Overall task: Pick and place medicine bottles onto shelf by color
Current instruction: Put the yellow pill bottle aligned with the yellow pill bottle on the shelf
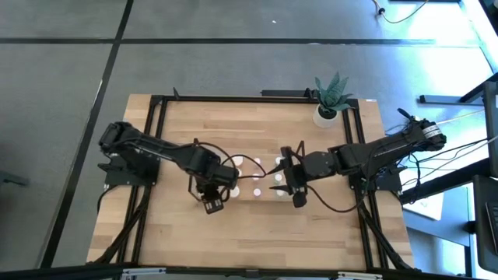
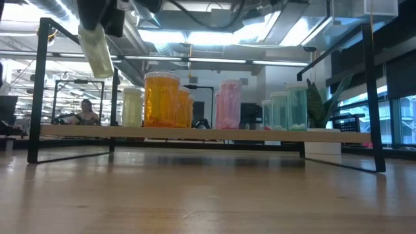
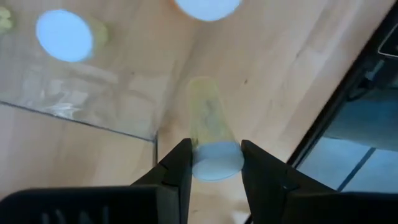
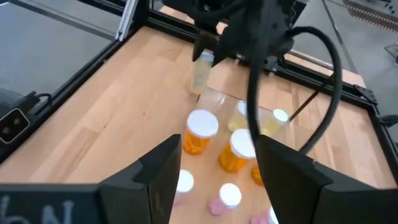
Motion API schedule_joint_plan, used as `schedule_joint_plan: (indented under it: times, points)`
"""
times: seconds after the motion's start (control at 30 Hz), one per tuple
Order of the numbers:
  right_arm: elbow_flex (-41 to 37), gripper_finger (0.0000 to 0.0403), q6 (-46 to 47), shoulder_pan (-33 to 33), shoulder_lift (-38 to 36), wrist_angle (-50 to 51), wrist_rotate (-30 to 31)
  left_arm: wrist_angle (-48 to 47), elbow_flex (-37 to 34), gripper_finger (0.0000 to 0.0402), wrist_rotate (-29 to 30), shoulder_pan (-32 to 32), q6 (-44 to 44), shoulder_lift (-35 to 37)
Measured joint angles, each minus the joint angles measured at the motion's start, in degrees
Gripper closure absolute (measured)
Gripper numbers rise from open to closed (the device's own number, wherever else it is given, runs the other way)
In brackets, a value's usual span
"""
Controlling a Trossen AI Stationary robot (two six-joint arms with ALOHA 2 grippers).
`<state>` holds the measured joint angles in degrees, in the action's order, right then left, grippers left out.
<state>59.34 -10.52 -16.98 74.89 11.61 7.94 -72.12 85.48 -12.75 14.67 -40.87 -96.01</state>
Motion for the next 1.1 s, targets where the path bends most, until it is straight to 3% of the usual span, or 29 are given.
schedule_joint_plan:
  times: [0.5, 1.1]
  points:
    - [0.1, 0.0195, 1.3, 0.0, 0.0, 2.7, 0.0, -2.5, 0.0, 0.0301, 1.5, -1.1, 3.9, -7.7]
    - [0.1, 0.0195, 1.4, 0.0, 0.0, 3.8, 0.0, -2.4, 0.0, 0.0301, 4.3, -1.2, 4.1, -8.3]
